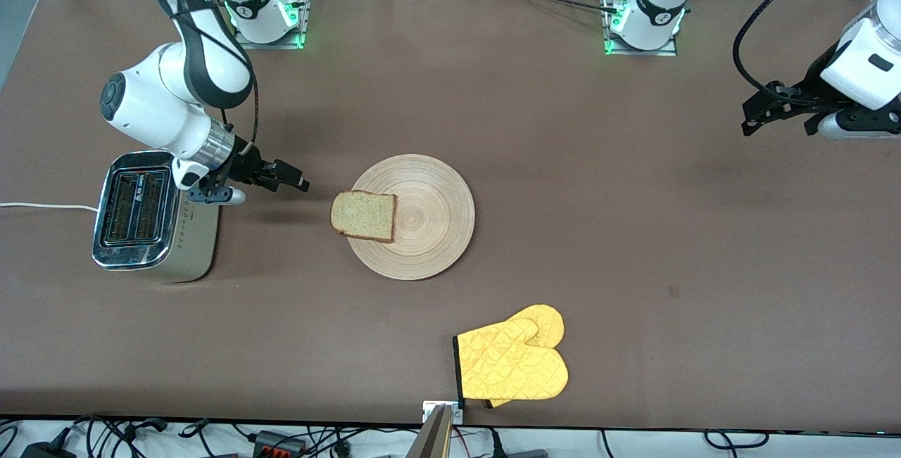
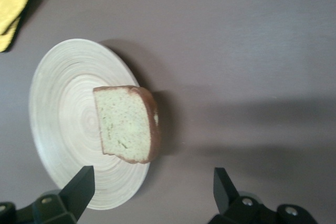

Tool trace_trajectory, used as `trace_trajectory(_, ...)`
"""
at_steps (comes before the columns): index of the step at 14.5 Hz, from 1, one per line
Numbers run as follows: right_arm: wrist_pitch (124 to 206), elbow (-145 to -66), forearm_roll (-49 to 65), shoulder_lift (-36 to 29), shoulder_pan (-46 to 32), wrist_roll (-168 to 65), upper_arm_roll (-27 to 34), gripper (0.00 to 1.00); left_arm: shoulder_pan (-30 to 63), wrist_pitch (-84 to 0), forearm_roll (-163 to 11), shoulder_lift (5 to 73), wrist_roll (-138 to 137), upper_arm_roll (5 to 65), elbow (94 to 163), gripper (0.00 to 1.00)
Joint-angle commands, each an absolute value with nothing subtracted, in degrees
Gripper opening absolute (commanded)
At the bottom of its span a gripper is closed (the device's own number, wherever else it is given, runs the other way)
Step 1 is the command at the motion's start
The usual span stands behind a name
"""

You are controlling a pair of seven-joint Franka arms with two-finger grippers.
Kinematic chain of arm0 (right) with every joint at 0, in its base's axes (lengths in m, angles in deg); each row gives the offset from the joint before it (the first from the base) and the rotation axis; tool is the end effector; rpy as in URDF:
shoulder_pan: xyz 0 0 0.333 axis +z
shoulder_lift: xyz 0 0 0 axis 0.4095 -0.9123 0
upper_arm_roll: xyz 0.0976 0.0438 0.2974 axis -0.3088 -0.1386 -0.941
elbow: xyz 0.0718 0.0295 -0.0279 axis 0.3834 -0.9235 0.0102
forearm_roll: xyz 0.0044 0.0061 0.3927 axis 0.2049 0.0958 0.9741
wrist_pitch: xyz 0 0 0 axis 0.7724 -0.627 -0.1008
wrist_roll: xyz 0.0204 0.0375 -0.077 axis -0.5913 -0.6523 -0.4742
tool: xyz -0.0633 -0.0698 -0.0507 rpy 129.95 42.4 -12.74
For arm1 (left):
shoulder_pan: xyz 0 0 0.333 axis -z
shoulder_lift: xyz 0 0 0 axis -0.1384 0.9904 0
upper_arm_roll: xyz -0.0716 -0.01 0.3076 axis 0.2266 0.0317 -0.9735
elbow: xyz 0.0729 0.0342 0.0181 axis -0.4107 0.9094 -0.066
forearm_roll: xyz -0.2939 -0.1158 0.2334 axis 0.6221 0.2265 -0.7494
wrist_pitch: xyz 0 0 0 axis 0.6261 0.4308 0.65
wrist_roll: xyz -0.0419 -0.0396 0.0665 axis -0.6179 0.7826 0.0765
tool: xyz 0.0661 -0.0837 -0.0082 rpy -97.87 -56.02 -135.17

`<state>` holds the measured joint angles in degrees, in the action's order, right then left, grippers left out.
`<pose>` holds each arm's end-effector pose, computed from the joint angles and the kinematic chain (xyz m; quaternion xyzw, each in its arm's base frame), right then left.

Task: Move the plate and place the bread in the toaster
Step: 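Return the left gripper up while the right gripper reaches the bread, then grasp the bread slice edge with the right gripper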

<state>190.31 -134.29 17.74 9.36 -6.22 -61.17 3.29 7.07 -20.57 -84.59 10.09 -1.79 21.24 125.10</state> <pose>0.5353 0.1231 0.2961 -0.9647 0.0726 -0.0263 0.2516 0.5436 -0.0355 0.6090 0.9998 0.0139 0.0166 0.0004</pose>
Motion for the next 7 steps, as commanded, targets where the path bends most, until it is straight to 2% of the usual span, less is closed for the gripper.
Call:
trace_trajectory(1,192.00,-134.69,28.58,6.61,-5.37,-71.79,3.46,1.00,7.16,-19.20,-84.48,10.85,-3.08,21.25,123.38,1.00)
trace_trajectory(7,195.25,-132.41,34.75,1.51,-3.61,-78.58,3.46,1.00,7.16,-19.11,-84.48,10.85,-3.00,21.25,123.38,1.00)
